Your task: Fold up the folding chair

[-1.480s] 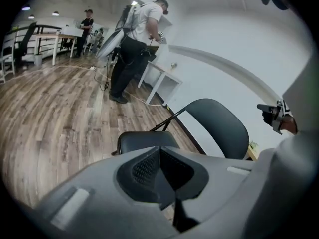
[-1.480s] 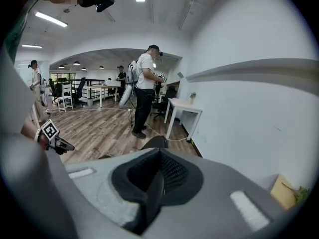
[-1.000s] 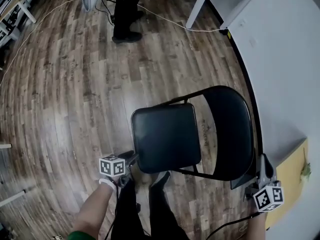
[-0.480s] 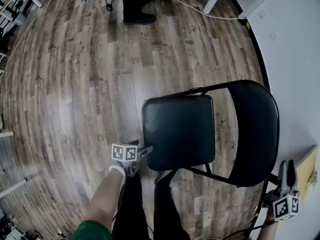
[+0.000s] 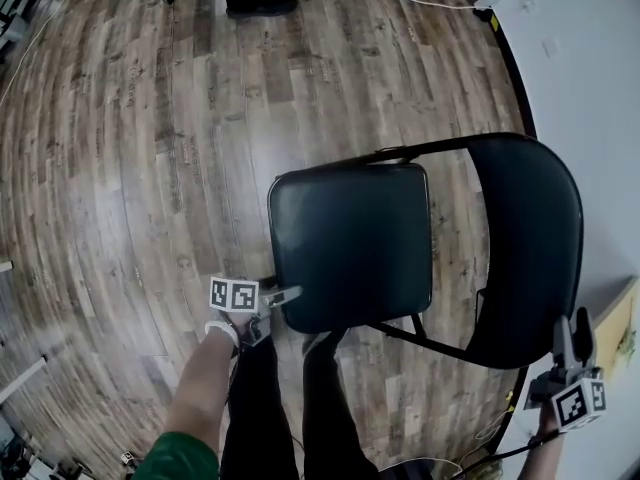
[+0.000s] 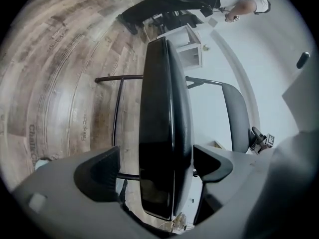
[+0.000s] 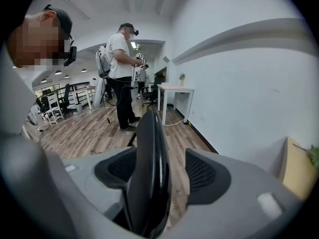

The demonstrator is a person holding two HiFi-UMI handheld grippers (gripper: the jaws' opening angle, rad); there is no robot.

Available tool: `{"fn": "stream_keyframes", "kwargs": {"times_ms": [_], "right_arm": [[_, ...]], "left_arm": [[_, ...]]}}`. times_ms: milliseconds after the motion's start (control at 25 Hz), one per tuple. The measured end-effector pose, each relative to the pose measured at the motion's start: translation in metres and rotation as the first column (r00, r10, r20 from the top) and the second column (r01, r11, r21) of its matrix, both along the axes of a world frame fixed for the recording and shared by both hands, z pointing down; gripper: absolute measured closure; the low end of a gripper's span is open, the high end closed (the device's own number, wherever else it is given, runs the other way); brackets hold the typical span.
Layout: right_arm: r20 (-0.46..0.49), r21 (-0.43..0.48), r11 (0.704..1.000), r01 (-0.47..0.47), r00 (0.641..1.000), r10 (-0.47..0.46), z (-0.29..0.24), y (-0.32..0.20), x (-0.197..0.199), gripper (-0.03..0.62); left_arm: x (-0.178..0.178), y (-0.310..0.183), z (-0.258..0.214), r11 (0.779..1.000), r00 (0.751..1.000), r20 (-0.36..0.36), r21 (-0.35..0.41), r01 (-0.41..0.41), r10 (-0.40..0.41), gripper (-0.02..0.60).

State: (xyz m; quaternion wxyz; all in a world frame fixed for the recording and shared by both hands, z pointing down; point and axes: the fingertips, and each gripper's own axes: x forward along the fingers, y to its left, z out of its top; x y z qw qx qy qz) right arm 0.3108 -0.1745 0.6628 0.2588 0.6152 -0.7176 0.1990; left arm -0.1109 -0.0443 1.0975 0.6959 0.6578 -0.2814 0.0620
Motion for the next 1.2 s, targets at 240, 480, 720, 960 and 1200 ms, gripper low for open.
{"fn": "stream_keyframes", "kwargs": {"times_ms": [240,480,720,960,1200], "right_arm": [[0.111,-0.113,0.992,-0.059,0.991,0.071,0.033,-0.003,0.010,0.287],[0.198,-0.249,0.965,0.085,0.980,-0.035,0.064,0.008,-0.019,0.322],[0.278,-0.246,0.965,0.088,0.960,-0.017,0.061,0.006,-0.016,0.442],[0.320,-0.239,0.964,0.114,0.947,-0.033,0.045,0.009,-0.023,0.461],[0.327,-0.223,0.965,0.137,0.943,-0.058,0.011,0.014,-0.041,0.484]], "left_arm": [[0.028,0.003,-0.002,0.998,0.997,-0.047,-0.026,-0.058,0.057,0.141],[0.026,0.000,0.000,0.999,0.999,-0.027,-0.044,-0.019,0.018,0.147],[0.027,0.000,0.001,0.999,0.999,0.052,-0.048,-0.006,0.009,0.160],[0.030,0.001,-0.018,0.998,0.997,0.075,-0.054,0.033,-0.029,0.160],[0.043,-0.007,-0.060,0.996,0.995,0.077,-0.064,0.068,-0.063,0.160]]}}
